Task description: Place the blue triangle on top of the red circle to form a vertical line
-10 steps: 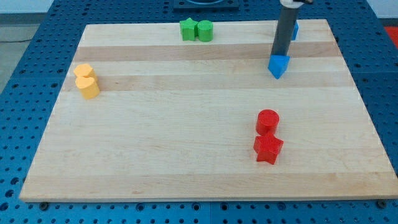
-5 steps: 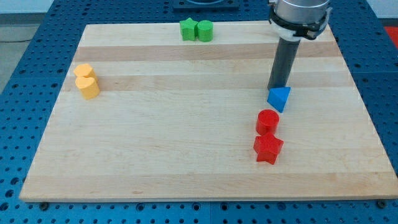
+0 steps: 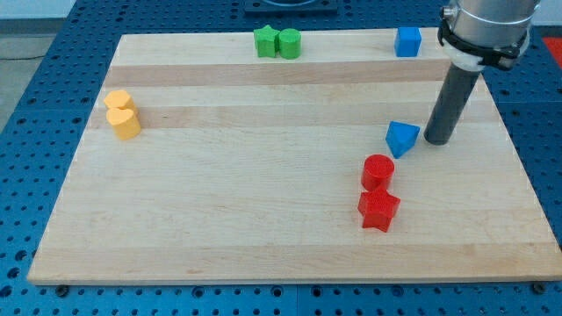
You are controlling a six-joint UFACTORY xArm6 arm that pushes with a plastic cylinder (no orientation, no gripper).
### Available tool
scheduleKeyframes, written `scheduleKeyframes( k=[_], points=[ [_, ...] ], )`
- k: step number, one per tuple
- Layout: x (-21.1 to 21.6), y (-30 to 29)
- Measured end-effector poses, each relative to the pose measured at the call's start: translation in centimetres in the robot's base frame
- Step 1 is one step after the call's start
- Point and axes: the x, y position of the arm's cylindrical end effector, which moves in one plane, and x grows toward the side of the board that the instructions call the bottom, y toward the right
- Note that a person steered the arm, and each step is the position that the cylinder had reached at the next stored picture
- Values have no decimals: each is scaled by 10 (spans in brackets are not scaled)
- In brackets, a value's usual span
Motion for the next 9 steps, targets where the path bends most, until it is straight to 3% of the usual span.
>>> scheduleKeyframes(
  k=[4, 5, 7, 9],
  points=[
    [3, -60],
    [0, -53],
    [-52, -52],
    [-56, -110]
  ],
)
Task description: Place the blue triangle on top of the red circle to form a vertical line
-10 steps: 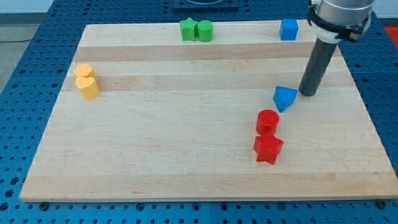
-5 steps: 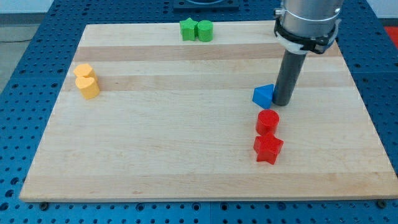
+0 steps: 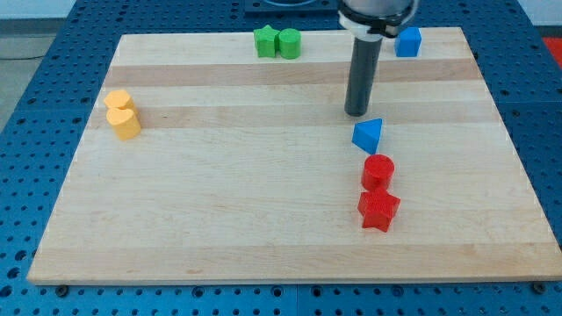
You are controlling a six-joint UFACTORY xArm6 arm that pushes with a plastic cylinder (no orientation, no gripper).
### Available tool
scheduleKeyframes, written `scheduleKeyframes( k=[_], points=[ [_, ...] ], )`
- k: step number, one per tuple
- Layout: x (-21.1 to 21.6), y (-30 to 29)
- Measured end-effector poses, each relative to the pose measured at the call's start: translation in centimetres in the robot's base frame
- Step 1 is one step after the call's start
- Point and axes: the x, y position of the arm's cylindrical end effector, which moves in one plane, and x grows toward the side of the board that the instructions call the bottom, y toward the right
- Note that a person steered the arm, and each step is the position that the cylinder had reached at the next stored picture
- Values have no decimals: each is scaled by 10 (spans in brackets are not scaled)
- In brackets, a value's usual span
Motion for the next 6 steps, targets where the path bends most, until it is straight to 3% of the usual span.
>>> scheduleKeyframes(
  k=[2, 6],
  points=[
    [29, -1],
    [39, 6]
  ],
)
